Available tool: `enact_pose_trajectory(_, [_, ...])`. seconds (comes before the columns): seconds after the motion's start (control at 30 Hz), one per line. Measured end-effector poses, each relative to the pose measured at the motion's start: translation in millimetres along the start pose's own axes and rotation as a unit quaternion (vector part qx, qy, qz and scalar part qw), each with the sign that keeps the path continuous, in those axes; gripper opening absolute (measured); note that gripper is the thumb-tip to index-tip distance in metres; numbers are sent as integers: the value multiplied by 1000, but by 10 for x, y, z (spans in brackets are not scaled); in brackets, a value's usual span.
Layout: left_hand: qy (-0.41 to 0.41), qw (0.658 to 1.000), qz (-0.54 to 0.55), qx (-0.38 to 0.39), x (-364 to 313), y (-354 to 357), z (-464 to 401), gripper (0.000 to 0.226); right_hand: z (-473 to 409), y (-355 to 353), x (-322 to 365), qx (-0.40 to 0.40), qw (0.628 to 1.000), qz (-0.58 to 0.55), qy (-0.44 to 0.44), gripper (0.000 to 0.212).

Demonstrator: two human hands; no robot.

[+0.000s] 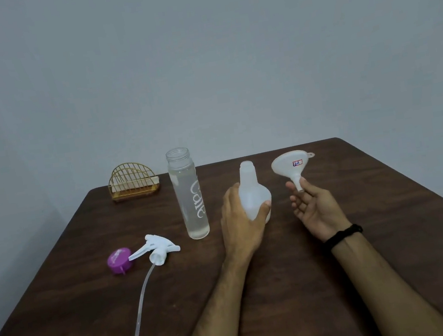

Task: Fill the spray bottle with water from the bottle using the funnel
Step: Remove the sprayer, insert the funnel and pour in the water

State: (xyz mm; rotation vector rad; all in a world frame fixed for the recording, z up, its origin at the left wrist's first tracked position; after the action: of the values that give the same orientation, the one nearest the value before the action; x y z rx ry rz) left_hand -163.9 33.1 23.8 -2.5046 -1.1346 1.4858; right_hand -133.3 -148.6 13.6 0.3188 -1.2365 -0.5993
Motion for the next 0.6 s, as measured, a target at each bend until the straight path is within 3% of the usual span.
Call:
enact_pose_trajectory(0.17, [11, 1000, 1, -1, -35, -22, 4, 73, 86, 302, -7, 95, 995, -4, -9, 43])
enact_pose_trajectory(0.27, [17, 1000, -2, 4, -31, -25, -1, 71, 143, 544, 156, 124, 988, 30, -88, 30])
enact_pose_trajectory(0.4, [11, 1000, 2, 20, -31, -27, 8, 72, 216, 863, 397, 100, 952, 181, -226, 16])
enact_pose_trajectory(0.6, [1, 1000, 2, 28, -24, -28, 14, 75, 157, 1115, 434, 88, 924, 260, -266, 21])
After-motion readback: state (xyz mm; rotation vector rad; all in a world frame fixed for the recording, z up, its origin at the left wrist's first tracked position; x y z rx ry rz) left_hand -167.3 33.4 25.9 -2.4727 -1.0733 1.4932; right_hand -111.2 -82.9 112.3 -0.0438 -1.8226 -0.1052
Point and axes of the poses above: each hand's wrist, its own z-axis away from the middle knuckle, its own y-axis out of the palm, x = y × z, the point moved 5 cm from there along -z, towards the middle knuckle, and after that the axes turned 9 degrees about -x, right-handed, at the moved point
